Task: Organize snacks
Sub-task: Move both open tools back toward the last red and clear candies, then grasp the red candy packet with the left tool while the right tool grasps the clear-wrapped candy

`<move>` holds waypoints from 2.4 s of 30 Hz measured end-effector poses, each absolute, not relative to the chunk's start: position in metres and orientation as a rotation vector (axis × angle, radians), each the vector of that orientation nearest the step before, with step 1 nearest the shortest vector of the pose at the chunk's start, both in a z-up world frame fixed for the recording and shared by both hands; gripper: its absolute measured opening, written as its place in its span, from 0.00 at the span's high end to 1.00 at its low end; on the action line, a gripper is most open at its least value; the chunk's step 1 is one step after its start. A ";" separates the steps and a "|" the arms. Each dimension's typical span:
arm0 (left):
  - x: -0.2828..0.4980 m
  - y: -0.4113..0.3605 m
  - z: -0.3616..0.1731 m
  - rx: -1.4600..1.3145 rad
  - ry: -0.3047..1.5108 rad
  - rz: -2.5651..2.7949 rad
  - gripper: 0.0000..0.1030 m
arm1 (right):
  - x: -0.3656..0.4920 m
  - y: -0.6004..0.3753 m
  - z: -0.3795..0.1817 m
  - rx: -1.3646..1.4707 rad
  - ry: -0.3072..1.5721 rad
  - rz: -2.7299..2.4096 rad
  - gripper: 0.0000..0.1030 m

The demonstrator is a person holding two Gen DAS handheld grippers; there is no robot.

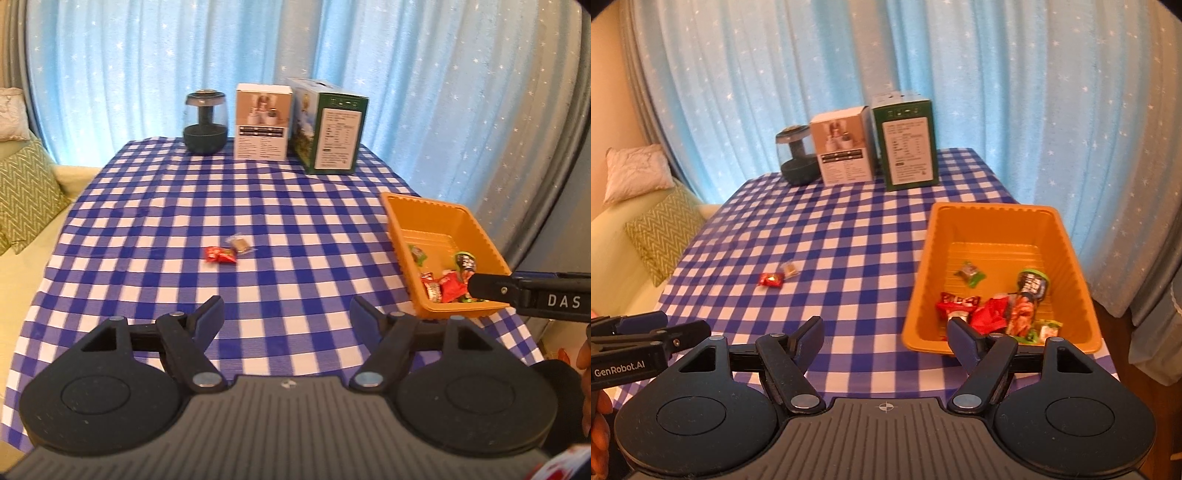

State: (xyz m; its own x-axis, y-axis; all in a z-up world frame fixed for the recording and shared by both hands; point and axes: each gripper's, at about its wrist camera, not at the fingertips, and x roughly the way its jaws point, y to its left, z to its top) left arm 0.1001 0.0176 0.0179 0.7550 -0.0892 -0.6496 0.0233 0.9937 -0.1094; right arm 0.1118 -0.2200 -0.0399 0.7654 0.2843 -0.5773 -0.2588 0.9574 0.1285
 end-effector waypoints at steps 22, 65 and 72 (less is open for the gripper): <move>0.124 0.085 0.004 -0.118 0.720 0.054 0.29 | 0.140 -0.172 -0.054 -0.011 0.639 0.359 0.29; 0.310 0.098 -0.125 0.061 0.818 -0.182 0.48 | 0.333 -0.075 -0.157 -0.152 0.763 0.460 0.40; 0.314 0.097 -0.130 0.052 0.831 -0.200 0.74 | 0.338 -0.069 -0.157 -0.143 0.753 0.457 0.40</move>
State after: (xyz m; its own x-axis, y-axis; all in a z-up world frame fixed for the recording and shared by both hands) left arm 0.3143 0.0974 -0.1302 0.6563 -0.1560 -0.7382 0.1967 0.9799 -0.0322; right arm 0.3376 -0.0688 -0.1568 0.6369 0.3487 -0.6876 -0.4492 0.8927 0.0366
